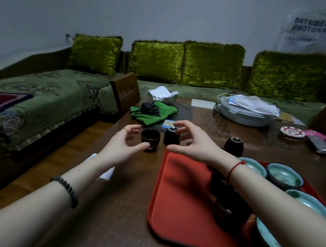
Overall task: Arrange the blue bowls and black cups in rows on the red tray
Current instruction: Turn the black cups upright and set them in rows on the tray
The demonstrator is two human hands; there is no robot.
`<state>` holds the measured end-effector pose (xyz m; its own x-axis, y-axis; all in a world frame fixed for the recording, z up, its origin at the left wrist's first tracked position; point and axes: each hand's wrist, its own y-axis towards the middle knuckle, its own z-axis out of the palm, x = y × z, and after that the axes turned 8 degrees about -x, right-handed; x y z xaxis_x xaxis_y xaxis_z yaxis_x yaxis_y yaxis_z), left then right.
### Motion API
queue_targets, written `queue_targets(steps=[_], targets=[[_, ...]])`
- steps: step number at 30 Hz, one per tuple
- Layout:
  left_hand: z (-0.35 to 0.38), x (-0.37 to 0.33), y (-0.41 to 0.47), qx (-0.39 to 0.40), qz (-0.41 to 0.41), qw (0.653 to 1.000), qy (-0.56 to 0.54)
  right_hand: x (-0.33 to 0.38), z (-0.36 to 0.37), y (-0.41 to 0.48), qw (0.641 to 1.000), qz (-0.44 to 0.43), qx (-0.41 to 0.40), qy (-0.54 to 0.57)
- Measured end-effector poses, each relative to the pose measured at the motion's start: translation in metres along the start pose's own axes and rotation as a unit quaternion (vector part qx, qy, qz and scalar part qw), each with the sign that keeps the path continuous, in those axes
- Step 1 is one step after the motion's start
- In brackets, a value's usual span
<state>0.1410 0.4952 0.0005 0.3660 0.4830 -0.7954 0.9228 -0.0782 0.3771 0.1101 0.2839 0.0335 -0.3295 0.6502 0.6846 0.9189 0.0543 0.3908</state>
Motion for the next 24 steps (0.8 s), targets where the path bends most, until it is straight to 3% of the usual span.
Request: queue_targets(steps=[18, 24], targets=[[0.026, 0.060, 0.047, 0.049, -0.053, 0.997, -0.032, -0.043, 0.076, 0.065, 0.997, 0.056, 0.030, -0.037], [0.031, 0.060, 0.052, 0.059, -0.034, 0.996, -0.057, -0.046, 0.080, 0.069, 0.997, 0.061, 0.026, -0.042]])
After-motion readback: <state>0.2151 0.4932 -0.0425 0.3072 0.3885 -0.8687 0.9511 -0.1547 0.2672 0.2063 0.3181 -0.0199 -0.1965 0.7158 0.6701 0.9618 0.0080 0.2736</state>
